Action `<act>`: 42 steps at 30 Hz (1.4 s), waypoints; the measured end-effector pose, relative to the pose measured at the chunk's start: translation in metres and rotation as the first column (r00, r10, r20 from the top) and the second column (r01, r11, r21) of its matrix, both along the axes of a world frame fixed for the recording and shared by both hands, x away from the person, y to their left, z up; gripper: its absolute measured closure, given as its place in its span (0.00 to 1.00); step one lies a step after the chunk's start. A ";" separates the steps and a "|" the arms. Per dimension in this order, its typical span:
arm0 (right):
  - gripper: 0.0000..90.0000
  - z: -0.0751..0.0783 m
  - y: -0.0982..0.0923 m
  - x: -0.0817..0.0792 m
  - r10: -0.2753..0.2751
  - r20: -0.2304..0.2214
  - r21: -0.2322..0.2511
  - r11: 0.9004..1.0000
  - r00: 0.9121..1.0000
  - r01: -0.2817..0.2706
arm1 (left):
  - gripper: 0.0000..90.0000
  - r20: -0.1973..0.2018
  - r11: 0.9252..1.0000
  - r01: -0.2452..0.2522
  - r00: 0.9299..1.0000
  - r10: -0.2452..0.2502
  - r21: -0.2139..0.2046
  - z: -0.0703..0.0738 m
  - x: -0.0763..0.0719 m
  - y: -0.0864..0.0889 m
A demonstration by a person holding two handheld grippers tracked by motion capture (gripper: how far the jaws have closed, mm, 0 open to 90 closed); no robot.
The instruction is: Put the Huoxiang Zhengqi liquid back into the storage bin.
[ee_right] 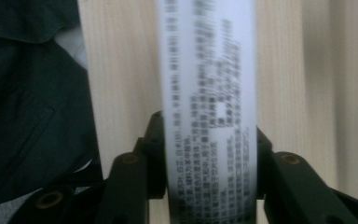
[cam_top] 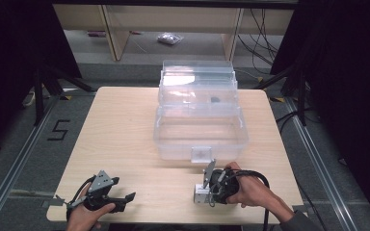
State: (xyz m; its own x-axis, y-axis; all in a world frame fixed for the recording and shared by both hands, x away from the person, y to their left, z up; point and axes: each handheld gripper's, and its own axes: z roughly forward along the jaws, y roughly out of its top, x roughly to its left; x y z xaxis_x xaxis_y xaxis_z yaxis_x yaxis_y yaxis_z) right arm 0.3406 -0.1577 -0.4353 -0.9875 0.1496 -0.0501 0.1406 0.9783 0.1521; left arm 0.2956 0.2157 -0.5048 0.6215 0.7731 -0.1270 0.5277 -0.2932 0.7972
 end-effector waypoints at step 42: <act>0.72 0.089 -0.003 0.028 0.035 0.039 0.047 0.998 0.999 -0.037 | 0.17 0.005 1.000 0.007 1.000 -0.007 -0.005 0.000 0.001 0.000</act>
